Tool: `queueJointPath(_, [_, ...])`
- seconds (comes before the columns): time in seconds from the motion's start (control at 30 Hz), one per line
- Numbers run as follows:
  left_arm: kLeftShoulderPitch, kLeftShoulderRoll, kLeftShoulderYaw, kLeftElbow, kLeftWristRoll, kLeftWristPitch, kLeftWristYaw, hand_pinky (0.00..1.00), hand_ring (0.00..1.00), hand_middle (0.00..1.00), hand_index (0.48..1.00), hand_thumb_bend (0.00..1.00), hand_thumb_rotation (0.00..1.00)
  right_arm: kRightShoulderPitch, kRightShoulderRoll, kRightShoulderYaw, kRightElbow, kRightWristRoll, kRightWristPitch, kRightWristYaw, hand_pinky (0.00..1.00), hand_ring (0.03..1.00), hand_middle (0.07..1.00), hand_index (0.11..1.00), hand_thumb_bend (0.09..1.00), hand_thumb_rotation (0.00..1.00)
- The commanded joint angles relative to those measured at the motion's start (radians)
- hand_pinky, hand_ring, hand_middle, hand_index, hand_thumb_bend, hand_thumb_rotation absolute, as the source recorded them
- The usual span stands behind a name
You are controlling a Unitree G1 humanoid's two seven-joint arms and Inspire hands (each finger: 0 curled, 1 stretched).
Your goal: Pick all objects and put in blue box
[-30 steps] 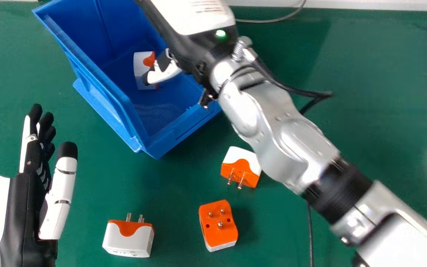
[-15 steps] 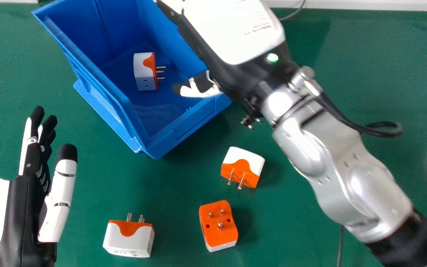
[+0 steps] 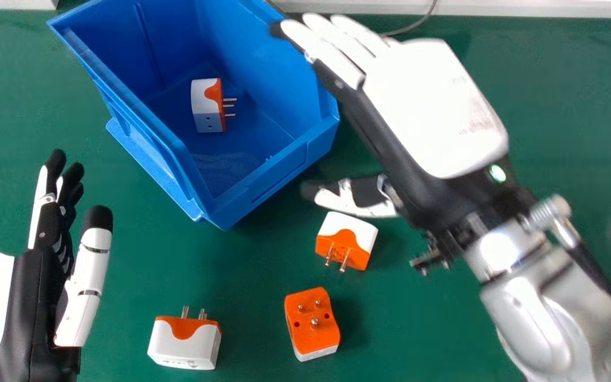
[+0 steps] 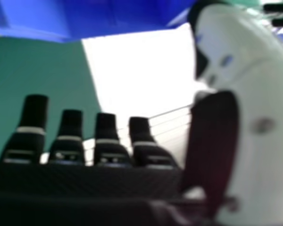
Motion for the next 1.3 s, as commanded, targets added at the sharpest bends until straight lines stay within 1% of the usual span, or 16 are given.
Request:
queueJointPath(0.0, [0.01,0.005,0.003,-0.028,-0.007,-0.008,0.0,1.0,0.96,0.96,0.976,0.4,0.91,0.063,0.026,-0.028,-0.061,0.006,-0.012,-0.039,0.77,0.899,0.915,0.896,0.42,0.11])
queueJointPath(0.13, [0.014,-0.001,-0.001,-0.039,0.0,0.005,0.007,0.99,0.96,0.96,0.977,0.41,0.91,0.178,0.059,-0.045,-0.071,-0.001,-0.037,-0.111,0.77,0.903,0.922,0.904,0.429,0.14])
queueJointPath(0.2, [0.01,0.001,-0.002,-0.038,0.003,0.005,0.006,0.98,0.96,0.96,0.978,0.41,0.92,0.226,0.076,-0.05,-0.062,-0.001,-0.05,-0.149,0.75,0.902,0.929,0.913,0.474,0.24])
queueJointPath(0.23, [0.01,0.004,-0.002,-0.039,0.002,0.007,0.003,0.98,0.96,0.96,0.978,0.41,0.92,0.245,0.084,-0.051,-0.058,-0.001,-0.053,-0.162,0.75,0.902,0.929,0.913,0.474,0.24])
queueJointPath(0.3, [0.011,0.003,-0.005,-0.044,-0.01,0.014,-0.002,0.98,0.96,0.96,0.98,0.41,0.92,0.279,0.108,-0.048,-0.048,-0.006,-0.051,-0.191,0.75,0.904,0.933,0.918,0.49,0.27])
queueJointPath(0.37, [0.008,0.003,-0.004,-0.042,-0.011,0.011,-0.002,0.99,0.96,0.96,0.984,0.42,0.92,0.302,0.128,-0.045,-0.035,-0.014,-0.05,-0.217,0.76,0.912,0.94,0.926,0.509,0.31])
queueJointPath(0.4, [0.007,0.004,-0.002,-0.041,-0.005,0.009,0.0,0.99,0.96,0.96,0.985,0.42,0.92,0.311,0.137,-0.043,-0.029,-0.019,-0.05,-0.228,0.78,0.928,0.952,0.938,0.541,0.36])
queueJointPath(0.5, [0.009,0.007,-0.001,-0.046,0.003,0.013,0.002,0.99,0.96,0.97,0.985,0.42,0.92,0.334,0.159,-0.038,-0.011,-0.04,-0.042,-0.253,0.8,0.943,0.962,0.949,0.569,0.41])
queueJointPath(0.57, [0.012,0.006,-0.001,-0.048,0.0,0.012,0.002,0.99,0.97,0.97,0.988,0.42,0.92,0.339,0.169,-0.037,0.004,-0.058,-0.038,-0.266,0.84,0.963,0.976,0.968,0.624,0.49])
queueJointPath(0.6, [0.012,0.007,-0.001,-0.046,-0.002,0.008,0.0,0.99,0.97,0.97,0.988,0.42,0.92,0.34,0.174,-0.037,0.01,-0.069,-0.034,-0.269,0.84,0.963,0.976,0.968,0.624,0.49])
queueJointPath(0.8, [0.018,0.01,0.002,-0.042,-0.007,0.005,-0.001,0.99,0.96,0.97,0.99,0.43,0.92,0.333,0.194,-0.03,0.046,-0.15,0.009,-0.256,0.93,0.988,0.992,0.99,0.736,0.65])
queueJointPath(0.87, [0.022,0.007,0.0,-0.05,0.001,0.013,0.005,0.99,0.96,0.97,0.991,0.43,0.93,0.322,0.2,-0.026,0.064,-0.179,0.025,-0.258,0.96,0.994,0.996,0.995,0.777,0.71])
queueJointPath(0.93, [0.025,0.004,-0.004,-0.054,-0.008,0.015,0.003,0.99,0.96,0.97,0.99,0.43,0.93,0.312,0.201,-0.023,0.081,-0.207,0.043,-0.243,0.97,0.996,0.997,0.996,0.786,0.73])
queueJointPath(1.0, [0.03,0.003,-0.005,-0.058,-0.006,0.018,0.004,1.0,0.96,0.97,0.991,0.43,0.93,0.303,0.197,-0.022,0.09,-0.22,0.056,-0.217,0.98,0.998,0.999,0.998,0.8,0.79])
queueJointPath(1.17, [0.04,0.0,-0.004,-0.066,-0.003,0.021,0.007,1.0,0.96,0.97,0.991,0.43,0.94,0.289,0.195,-0.021,0.107,-0.219,0.082,-0.172,1.0,1.0,1.0,1.0,0.807,0.85])
queueJointPath(1.27, [0.041,0.005,-0.004,-0.07,0.005,0.024,0.006,1.0,0.96,0.97,0.991,0.42,0.94,0.282,0.197,-0.021,0.119,-0.201,0.091,-0.155,1.0,1.0,1.0,1.0,0.808,0.84])
